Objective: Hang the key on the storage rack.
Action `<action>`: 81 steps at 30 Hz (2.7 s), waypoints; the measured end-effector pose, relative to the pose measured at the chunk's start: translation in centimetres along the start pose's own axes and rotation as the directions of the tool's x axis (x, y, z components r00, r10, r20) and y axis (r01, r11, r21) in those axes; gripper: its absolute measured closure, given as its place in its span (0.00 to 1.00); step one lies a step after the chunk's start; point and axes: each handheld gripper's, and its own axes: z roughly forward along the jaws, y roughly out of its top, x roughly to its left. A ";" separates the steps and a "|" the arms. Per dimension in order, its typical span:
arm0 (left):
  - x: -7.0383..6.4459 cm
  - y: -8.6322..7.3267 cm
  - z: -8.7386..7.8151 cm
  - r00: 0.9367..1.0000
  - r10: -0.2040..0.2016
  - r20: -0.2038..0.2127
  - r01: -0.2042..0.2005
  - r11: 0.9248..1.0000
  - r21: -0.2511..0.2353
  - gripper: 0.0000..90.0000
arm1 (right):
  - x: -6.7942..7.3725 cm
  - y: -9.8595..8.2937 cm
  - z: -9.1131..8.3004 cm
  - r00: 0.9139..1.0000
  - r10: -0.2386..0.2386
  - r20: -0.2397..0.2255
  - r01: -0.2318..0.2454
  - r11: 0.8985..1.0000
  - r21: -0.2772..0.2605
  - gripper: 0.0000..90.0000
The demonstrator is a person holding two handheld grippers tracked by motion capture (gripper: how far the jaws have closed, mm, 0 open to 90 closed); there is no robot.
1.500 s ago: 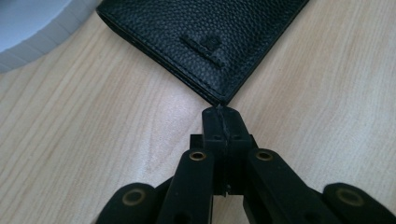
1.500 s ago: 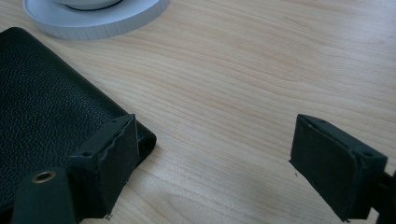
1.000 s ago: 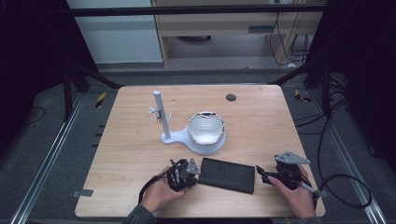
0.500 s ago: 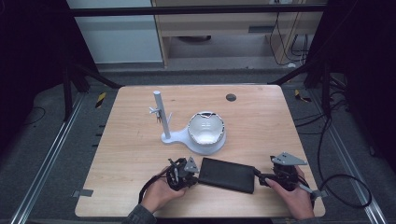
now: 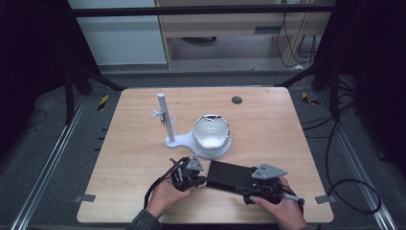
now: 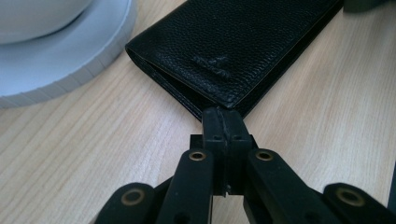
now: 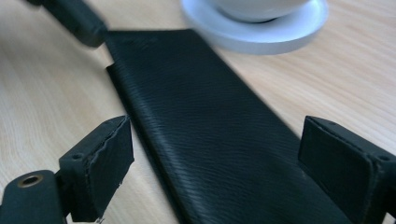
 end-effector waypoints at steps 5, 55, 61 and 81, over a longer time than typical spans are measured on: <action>0.3 0.4 -0.2 1.000 -0.009 -0.003 0.009 1.000 -0.013 1.00 | 0.9 0.3 1.4 0.996 -0.079 0.036 0.077 0.995 0.065 0.13; 0.0 2.8 -0.2 0.997 0.002 -0.072 -0.004 0.999 -0.035 0.42 | 0.6 2.0 2.1 0.919 -0.346 0.188 0.319 0.934 0.161 0.88; 0.4 2.9 -1.3 0.997 0.020 -0.070 -0.025 0.997 -0.070 0.17 | -0.2 2.1 1.1 0.919 -0.353 0.174 0.334 0.934 0.130 0.94; 0.5 5.5 -1.5 0.997 0.052 -0.065 -0.056 0.996 -0.064 0.14 | -3.4 0.7 -3.8 0.975 -0.180 0.129 0.196 0.973 -0.123 0.94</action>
